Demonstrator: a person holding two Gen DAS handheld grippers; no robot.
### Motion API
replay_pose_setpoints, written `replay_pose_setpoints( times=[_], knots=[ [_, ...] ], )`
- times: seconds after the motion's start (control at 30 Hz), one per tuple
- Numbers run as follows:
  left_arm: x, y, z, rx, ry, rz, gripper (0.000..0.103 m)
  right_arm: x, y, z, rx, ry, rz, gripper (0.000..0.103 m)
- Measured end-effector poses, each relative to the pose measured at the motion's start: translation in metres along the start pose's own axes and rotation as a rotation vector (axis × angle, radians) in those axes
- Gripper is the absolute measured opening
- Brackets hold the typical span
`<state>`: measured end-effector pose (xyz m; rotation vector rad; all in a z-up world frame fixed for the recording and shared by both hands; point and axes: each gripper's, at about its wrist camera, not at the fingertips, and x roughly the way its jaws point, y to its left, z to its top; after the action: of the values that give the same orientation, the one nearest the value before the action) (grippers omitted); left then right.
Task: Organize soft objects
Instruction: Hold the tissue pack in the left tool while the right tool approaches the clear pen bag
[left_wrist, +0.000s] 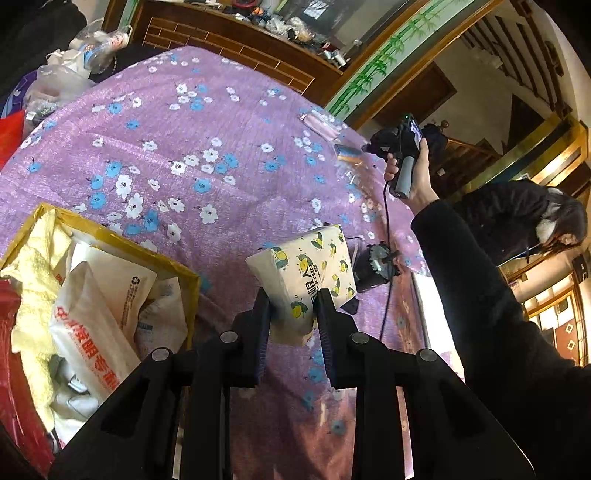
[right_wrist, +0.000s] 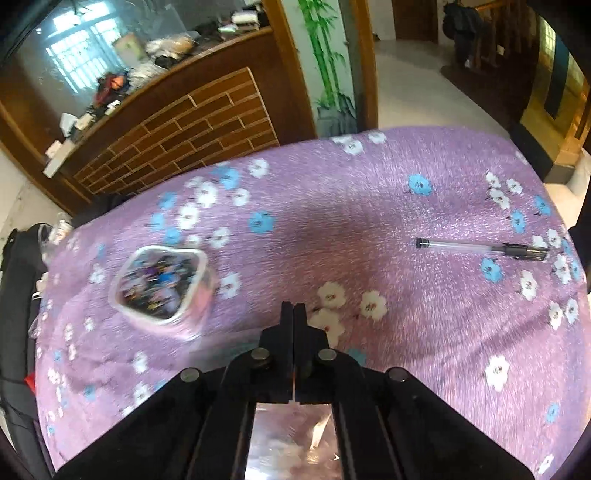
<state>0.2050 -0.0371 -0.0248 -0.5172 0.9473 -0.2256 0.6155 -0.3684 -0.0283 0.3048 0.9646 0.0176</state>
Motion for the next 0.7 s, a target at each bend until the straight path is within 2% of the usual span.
replay_pose_setpoints(
  times=[0.13,0.23,0.27,0.33,0.5,0.57,0.63,0.7],
  knots=[
    [-0.012,-0.006,-0.007,0.008,-0.008,-0.021,0.023,-0.044,0.020,-0.007,-0.049,-0.079,0.034,0.000],
    [-0.020,-0.012,-0.013,0.030,-0.024,-0.029,0.023,-0.065,0.031,-0.014,-0.099,-0.105,0.053,0.000],
    [-0.022,-0.012,-0.015,0.038,-0.027,-0.026,0.023,-0.065,0.031,-0.015,-0.108,-0.086,0.072,0.000],
    [-0.022,-0.011,-0.017,0.039,-0.020,-0.030,0.023,-0.053,0.026,-0.015,-0.081,-0.030,0.116,0.000],
    [-0.016,-0.003,-0.018,0.027,-0.007,-0.023,0.023,-0.015,-0.004,-0.020,0.046,0.021,0.153,0.000],
    [-0.012,0.001,-0.018,0.016,0.004,-0.016,0.023,0.001,-0.010,-0.025,0.079,0.085,0.140,0.000],
    [-0.010,0.002,-0.017,0.009,0.009,-0.011,0.023,0.015,-0.014,-0.028,0.098,0.111,0.124,0.001],
    [-0.010,0.002,-0.014,0.008,0.007,-0.005,0.023,0.028,-0.018,-0.028,0.113,0.148,0.143,0.001]
  ],
)
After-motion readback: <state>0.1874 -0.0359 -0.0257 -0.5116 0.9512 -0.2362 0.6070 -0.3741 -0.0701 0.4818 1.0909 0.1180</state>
